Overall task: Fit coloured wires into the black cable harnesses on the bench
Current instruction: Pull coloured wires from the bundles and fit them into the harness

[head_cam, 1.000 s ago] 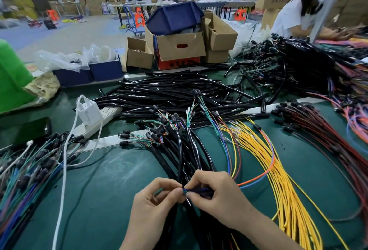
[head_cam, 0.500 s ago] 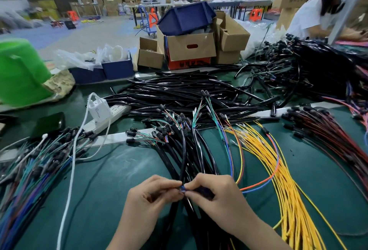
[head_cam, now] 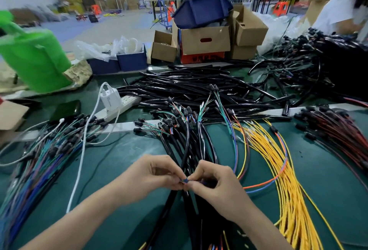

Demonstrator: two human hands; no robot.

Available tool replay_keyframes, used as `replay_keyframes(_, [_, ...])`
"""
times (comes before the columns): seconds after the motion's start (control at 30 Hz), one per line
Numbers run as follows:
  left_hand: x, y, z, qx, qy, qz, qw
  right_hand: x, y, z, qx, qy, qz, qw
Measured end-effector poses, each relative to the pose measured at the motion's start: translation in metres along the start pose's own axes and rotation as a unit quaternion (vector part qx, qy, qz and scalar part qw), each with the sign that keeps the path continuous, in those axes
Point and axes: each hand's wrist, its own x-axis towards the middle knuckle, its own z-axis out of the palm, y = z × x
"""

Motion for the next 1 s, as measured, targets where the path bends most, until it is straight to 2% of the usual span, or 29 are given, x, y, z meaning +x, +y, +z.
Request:
replay_keyframes(0.13, [0.016,0.015,-0.005,0.107,-0.053,-0.023,0.993,0.003,0.0,-0.005,-0.024,0.0,0.001,1.0])
replay_keyframes(0.23, [0.036,0.032,-0.022,0.207,-0.143,-0.066,0.966,0.003,0.0,-0.002,-0.051,0.01,0.004,0.999])
replay_keyframes(0.27, [0.047,0.037,-0.033,0.242,-0.144,-0.062,0.958,0.003,0.0,0.0,-0.059,0.008,0.003,0.998])
replay_keyframes(0.33, [0.082,0.042,-0.061,0.332,-0.054,-0.017,0.942,0.003,0.001,-0.001,-0.058,-0.002,0.0,0.998])
replay_keyframes(0.4, [0.12,0.039,-0.094,0.448,0.1,0.003,0.889,0.003,0.001,-0.004,-0.049,-0.01,0.005,0.999])
replay_keyframes(0.43, [0.136,0.033,-0.109,0.491,0.154,-0.02,0.857,0.003,0.001,-0.004,-0.046,-0.011,0.008,0.999])
replay_keyframes(0.47, [0.149,0.024,-0.123,0.528,0.172,-0.069,0.829,0.003,0.001,-0.005,-0.044,-0.013,0.009,0.999])
replay_keyframes(0.57, [0.161,0.0,-0.148,0.608,0.104,-0.211,0.758,0.003,0.0,-0.005,-0.029,-0.011,0.01,0.999])
replay_keyframes(0.6, [0.161,-0.002,-0.151,0.607,0.09,-0.217,0.759,0.003,-0.001,-0.004,-0.019,-0.01,0.01,1.0])
replay_keyframes(0.63, [0.162,-0.002,-0.153,0.591,0.094,-0.2,0.776,0.003,-0.001,-0.004,-0.007,-0.007,0.009,1.0])
replay_keyframes(0.7, [0.165,0.007,-0.153,0.55,0.129,-0.147,0.812,0.003,0.0,-0.005,0.009,-0.006,0.008,1.0])
replay_keyframes(0.73, [0.167,0.012,-0.155,0.547,0.149,-0.118,0.815,0.003,0.0,-0.004,0.01,-0.009,0.01,1.0])
replay_keyframes(0.8, [0.172,0.019,-0.156,0.574,0.156,-0.109,0.797,0.004,0.001,-0.004,0.009,-0.017,0.012,1.0])
replay_keyframes(0.9, [0.175,0.011,-0.157,0.615,0.122,-0.188,0.756,0.005,0.002,-0.004,0.005,-0.017,0.013,1.0])
replay_keyframes(1.0, [0.169,-0.004,-0.159,0.599,0.12,-0.211,0.763,0.004,0.004,-0.004,0.007,-0.02,0.012,1.0])
